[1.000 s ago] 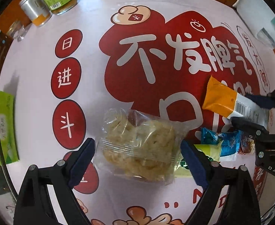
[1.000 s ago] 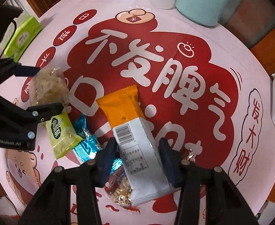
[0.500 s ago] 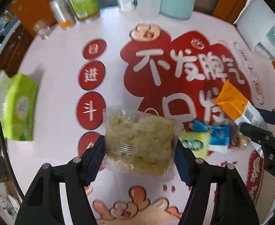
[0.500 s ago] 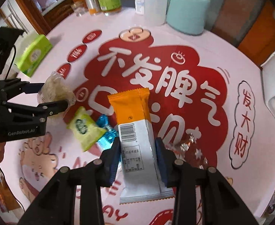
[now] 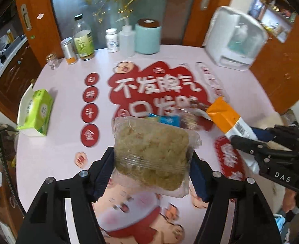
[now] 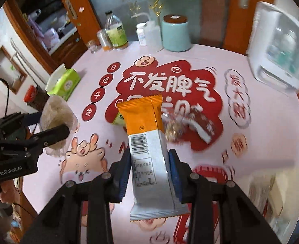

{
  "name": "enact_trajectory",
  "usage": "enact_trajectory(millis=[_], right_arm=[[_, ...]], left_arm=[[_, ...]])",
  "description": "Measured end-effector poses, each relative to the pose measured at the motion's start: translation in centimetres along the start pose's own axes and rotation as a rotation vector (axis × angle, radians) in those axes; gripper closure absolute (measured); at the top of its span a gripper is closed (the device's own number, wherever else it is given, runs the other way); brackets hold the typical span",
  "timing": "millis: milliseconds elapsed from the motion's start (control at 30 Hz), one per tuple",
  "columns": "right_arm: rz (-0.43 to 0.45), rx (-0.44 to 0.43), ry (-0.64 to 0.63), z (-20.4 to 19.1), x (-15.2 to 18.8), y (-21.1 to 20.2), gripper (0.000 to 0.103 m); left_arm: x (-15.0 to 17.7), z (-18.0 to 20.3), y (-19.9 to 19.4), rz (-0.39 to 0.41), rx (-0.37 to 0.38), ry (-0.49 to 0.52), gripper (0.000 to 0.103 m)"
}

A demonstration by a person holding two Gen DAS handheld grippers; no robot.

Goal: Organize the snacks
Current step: 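Carry both packs over the white tray and open both grippers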

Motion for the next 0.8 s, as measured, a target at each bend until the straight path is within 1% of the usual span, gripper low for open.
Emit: enact_trajectory(millis=[100,233,367,567,633,733,800], right_arm=[[0.022,0.010,0.059,1.1,2.5,-2.4,0.066],[0.057,0.056,0.136,3.0,6.5,-5.7,0.066],[0.085,0.096,0.197,5.1,9.6,-8.1,0.066],[0.125,0.104,0.255,9.0,12.4,-10.7,0.066],[0.148,0.112,0.264,10.9,13.1,-11.7,0.066],[0.162,0.103,0.274,13.9,14.1,-12.9,0.066],[0.172,0.106,0.278,15.8,14.5,-13.7,0.066]], left_arm=[[1.8,2.6,-1.2,0.015,0.049,0.019,0.036],[3.8,6.2,-2.1,0.037,0.078,0.067,0.036],[5.1,9.5,-2.4,0.043,0.097,0.109,0.036],[6.0,15.5,-2.9,0.065,0.103,0.156,0.036],[6.2,17.5,-2.9,0.068,0.107,0.161,0.036],[6.5,21.3,-2.3,0.071,0.097,0.160,0.036],[6.6,23.8,-1.7,0.067,0.104,0.155,0.036]])
Point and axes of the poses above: each gripper's, at about its wrist camera, not at the fingertips, and y roughly the way its jaws point, z to its right, x to its underside, the point moved 6 cm from there along y, roughly the way its jaws point, and after that the axes turned 9 degrees about x, right-handed, at the moved point
